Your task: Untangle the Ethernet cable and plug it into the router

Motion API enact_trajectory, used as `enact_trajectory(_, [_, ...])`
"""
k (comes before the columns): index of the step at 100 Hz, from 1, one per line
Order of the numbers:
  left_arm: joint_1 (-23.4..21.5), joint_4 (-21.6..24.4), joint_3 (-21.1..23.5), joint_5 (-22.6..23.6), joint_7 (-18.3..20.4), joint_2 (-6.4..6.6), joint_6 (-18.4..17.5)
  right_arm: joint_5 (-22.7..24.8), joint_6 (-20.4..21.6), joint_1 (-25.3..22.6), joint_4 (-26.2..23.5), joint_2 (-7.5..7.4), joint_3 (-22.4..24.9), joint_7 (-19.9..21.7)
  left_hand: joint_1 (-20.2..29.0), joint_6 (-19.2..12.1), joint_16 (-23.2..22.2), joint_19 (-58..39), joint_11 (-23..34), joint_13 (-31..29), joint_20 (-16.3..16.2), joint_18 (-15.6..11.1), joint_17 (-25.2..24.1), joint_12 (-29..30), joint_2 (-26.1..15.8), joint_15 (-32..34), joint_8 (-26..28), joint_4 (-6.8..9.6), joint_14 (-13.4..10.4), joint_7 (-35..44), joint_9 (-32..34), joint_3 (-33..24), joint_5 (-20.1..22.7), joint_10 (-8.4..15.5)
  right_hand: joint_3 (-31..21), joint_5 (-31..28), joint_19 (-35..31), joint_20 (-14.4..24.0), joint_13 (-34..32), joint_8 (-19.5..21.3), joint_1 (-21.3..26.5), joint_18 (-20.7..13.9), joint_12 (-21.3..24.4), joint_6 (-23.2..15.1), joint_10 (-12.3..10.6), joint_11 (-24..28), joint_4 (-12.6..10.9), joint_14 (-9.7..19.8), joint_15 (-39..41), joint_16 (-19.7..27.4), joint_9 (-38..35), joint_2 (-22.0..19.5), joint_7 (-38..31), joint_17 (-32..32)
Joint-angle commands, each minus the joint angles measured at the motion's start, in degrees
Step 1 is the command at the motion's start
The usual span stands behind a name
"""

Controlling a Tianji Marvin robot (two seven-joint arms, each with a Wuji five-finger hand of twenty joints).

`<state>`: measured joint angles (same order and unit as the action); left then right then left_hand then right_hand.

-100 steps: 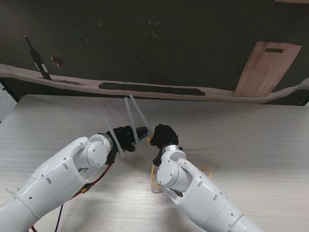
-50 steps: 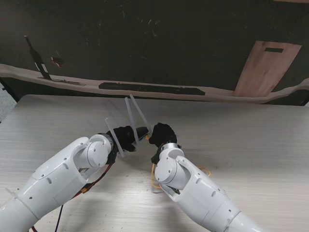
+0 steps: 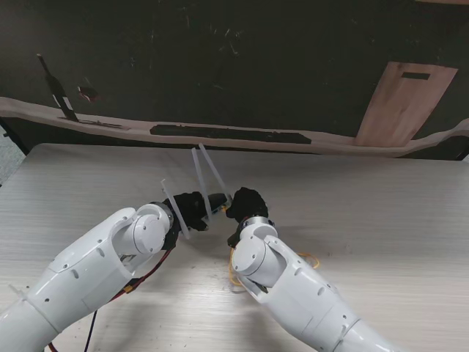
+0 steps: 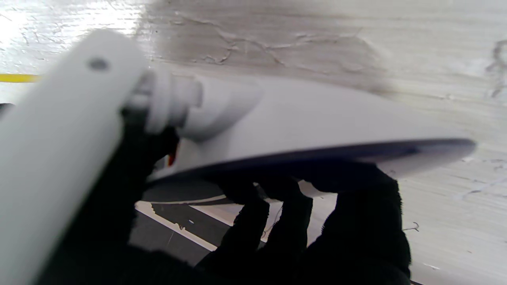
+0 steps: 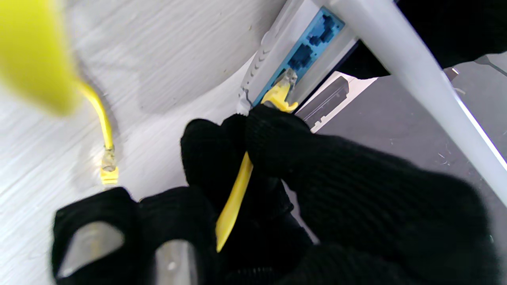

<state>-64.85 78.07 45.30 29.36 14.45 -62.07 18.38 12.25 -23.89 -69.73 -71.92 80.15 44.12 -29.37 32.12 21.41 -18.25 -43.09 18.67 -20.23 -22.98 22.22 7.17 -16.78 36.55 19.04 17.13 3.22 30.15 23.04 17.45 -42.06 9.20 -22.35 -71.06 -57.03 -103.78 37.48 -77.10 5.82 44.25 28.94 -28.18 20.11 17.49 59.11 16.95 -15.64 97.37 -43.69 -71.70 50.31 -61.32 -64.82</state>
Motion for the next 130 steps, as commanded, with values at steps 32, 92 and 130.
enact_trajectory(32, [-1.8, -1.7, -2.1, -1.2, 3.2, -0.12, 0.9, 0.0, 0.4, 0.1, 0.4, 0.71, -0.3, 0.2, 20.2, -4.8, -5.4, -13.9, 11.5, -4.8, -6.0, -10.3, 1.8, -5.5, -12.2, 15.9, 3.7, 3.6, -11.1, 10.5, 6.2, -8.6, 6.8, 5.1, -3.3, -3.9, -8.6, 1.2, 2.1, 2.9, 3.0, -3.1, -1.0, 7.2, 12.5, 10.0, -0.4, 12.8, 4.3, -1.5, -11.8, 0.1, -4.1, -2.0])
enact_trajectory(92, [-1.4, -1.8, -3.1, -2.9, 3.3, -0.43, 1.8, 1.8, 2.1, 0.8, 0.1, -0.4, -2.4, 3.5, 21.3, -4.2, -5.3, -13.1, 11.3, -3.5, -5.6, -10.6, 1.1, -5.3, -12.9, 15.5, 3.2, 3.57, -10.7, 9.7, 5.4, -7.7, 6.9, 4.5, -6.5, -3.7, -11.7, 0.9, 2.0, 7.1, 1.0, -6.0, -2.7, 6.2, 9.6, 18.9, -0.5, 16.1, 5.1, -5.6, -11.8, 0.9, -6.0, -2.4])
enact_trajectory(130, [-1.3, -2.0, -3.4, -4.6, 3.9, -0.49, 0.7, -0.4, 1.9, 1.5, 0.4, 0.31, -2.5, 3.6, 22.3, -4.6, -5.6, -14.1, 12.2, -5.1, -5.9, -11.2, 2.7, -5.7, -12.6, 16.3, 3.7, 3.77, -10.7, 10.7, 6.9, -8.3, 7.5, 4.9, -6.0, -3.3, -11.3, 0.4, 2.0, 7.4, 1.1, -5.5, -2.0, 5.9, 10.0, 18.1, -0.5, 15.0, 4.7, -5.5, -11.7, -0.1, -5.9, -2.3])
